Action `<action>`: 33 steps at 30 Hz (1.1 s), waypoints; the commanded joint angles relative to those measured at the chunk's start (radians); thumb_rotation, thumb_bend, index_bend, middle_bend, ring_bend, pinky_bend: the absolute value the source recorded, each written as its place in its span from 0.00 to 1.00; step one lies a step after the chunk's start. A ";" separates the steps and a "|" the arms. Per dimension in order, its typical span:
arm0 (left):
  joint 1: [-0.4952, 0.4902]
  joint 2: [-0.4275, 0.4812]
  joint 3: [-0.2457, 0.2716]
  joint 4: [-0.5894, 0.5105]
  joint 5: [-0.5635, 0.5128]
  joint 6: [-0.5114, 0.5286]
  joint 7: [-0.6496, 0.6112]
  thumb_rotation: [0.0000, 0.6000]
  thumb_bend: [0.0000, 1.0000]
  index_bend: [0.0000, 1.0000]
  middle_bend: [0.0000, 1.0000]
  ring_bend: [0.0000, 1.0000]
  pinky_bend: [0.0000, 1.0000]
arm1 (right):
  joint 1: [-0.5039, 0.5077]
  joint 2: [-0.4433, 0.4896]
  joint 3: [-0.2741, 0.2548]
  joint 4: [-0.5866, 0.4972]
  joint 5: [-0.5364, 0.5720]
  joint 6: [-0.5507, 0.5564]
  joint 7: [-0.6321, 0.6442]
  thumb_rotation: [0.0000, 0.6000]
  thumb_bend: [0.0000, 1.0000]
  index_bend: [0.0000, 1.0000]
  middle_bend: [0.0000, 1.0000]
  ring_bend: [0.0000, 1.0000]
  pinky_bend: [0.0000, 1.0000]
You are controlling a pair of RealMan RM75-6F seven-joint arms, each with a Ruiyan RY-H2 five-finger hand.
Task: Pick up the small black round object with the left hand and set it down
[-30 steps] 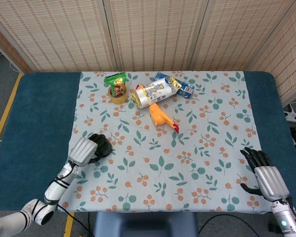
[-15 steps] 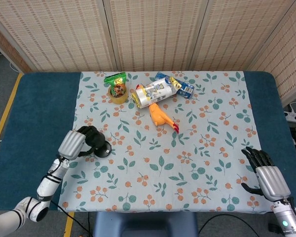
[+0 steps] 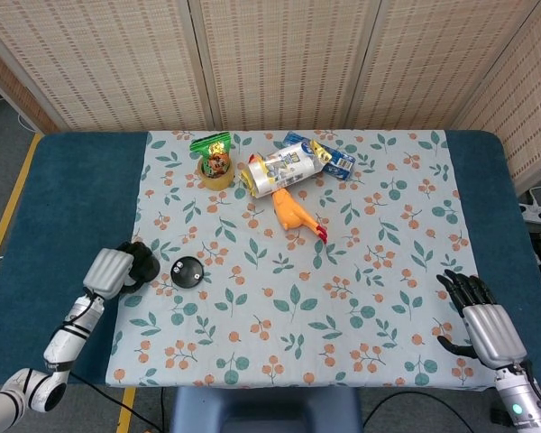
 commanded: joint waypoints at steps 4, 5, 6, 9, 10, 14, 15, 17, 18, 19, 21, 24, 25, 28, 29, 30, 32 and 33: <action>0.009 0.014 -0.017 -0.035 -0.001 0.024 -0.064 1.00 0.38 0.00 0.00 0.00 0.30 | -0.004 0.007 0.000 -0.005 0.005 0.004 0.000 1.00 0.09 0.00 0.00 0.00 0.00; 0.010 0.014 -0.018 -0.035 0.001 0.029 -0.070 1.00 0.37 0.00 0.00 0.00 0.28 | -0.004 0.008 0.000 -0.006 0.005 0.004 0.000 1.00 0.09 0.00 0.00 0.00 0.00; 0.012 0.014 -0.020 -0.034 0.002 0.034 -0.075 1.00 0.36 0.00 0.00 0.00 0.25 | -0.004 0.008 0.000 -0.006 0.005 0.004 0.001 1.00 0.09 0.00 0.00 0.00 0.00; 0.017 0.010 -0.032 -0.025 0.002 0.062 -0.068 1.00 0.35 0.00 0.00 0.00 0.20 | -0.004 0.009 -0.001 -0.006 0.003 0.003 0.001 1.00 0.09 0.00 0.00 0.00 0.00; 0.019 0.010 -0.034 -0.024 0.001 0.066 -0.067 1.00 0.34 0.00 0.00 0.00 0.19 | -0.004 0.009 -0.001 -0.007 0.002 0.003 0.001 1.00 0.09 0.00 0.00 0.00 0.00; 0.027 0.033 -0.036 -0.055 0.000 0.075 -0.069 1.00 0.34 0.00 0.00 0.00 0.17 | -0.006 0.010 -0.001 -0.008 -0.002 0.010 0.004 1.00 0.09 0.00 0.00 0.00 0.00; 0.033 0.041 -0.035 -0.068 0.004 0.087 -0.066 1.00 0.34 0.00 0.00 0.00 0.16 | -0.007 0.010 -0.001 -0.008 -0.003 0.012 0.004 1.00 0.09 0.00 0.00 0.00 0.00; 0.060 0.072 -0.024 -0.127 0.032 0.149 -0.075 1.00 0.35 0.00 0.00 0.00 0.14 | -0.009 0.011 0.000 -0.009 -0.003 0.017 0.004 1.00 0.09 0.00 0.00 0.00 0.00; 0.079 0.095 -0.011 -0.165 0.055 0.186 -0.088 1.00 0.35 0.00 0.00 0.00 0.12 | -0.011 0.012 0.000 -0.009 -0.003 0.020 0.004 1.00 0.09 0.00 0.00 0.00 0.00; 0.103 0.122 0.005 -0.206 0.082 0.233 -0.104 1.00 0.36 0.00 0.00 0.00 0.10 | -0.012 0.013 0.001 -0.009 -0.003 0.024 0.003 1.00 0.09 0.00 0.00 0.00 0.00; 0.178 0.183 0.045 -0.297 0.134 0.361 -0.139 1.00 0.36 0.00 0.00 0.00 0.05 | -0.018 0.013 0.006 -0.006 0.002 0.037 -0.005 1.00 0.09 0.00 0.00 0.00 0.00; 0.282 0.283 0.110 -0.440 0.119 0.426 -0.090 1.00 0.36 0.00 0.00 0.00 0.03 | -0.023 0.004 0.016 0.000 0.021 0.047 -0.033 1.00 0.09 0.00 0.00 0.00 0.00; 0.298 0.336 0.139 -0.505 0.103 0.398 -0.019 1.00 0.36 0.00 0.00 0.00 0.03 | -0.022 -0.004 0.020 0.004 0.027 0.049 -0.049 1.00 0.09 0.00 0.00 0.00 0.00; 0.314 0.426 0.165 -0.646 0.041 0.338 0.086 1.00 0.36 0.00 0.00 0.00 0.03 | -0.021 -0.017 0.025 0.006 0.037 0.047 -0.068 1.00 0.09 0.00 0.00 0.00 0.00; 0.312 0.437 0.160 -0.666 0.029 0.329 0.103 1.00 0.36 0.00 0.00 0.00 0.03 | -0.021 -0.019 0.026 0.005 0.036 0.049 -0.069 1.00 0.09 0.00 0.00 0.00 0.00; 0.312 0.442 0.153 -0.676 0.022 0.326 0.109 1.00 0.36 0.00 0.00 0.00 0.03 | -0.021 -0.021 0.027 0.006 0.033 0.051 -0.070 1.00 0.09 0.00 0.00 0.00 0.00; 0.317 0.441 0.132 -0.677 -0.001 0.333 0.134 1.00 0.36 0.00 0.00 0.00 0.03 | -0.021 -0.025 0.027 0.008 0.027 0.056 -0.074 1.00 0.09 0.00 0.00 0.00 0.00; 0.322 0.436 0.123 -0.673 -0.007 0.342 0.150 1.00 0.36 0.00 0.00 0.00 0.03 | -0.021 -0.025 0.028 0.008 0.027 0.057 -0.076 1.00 0.09 0.00 0.00 0.00 0.00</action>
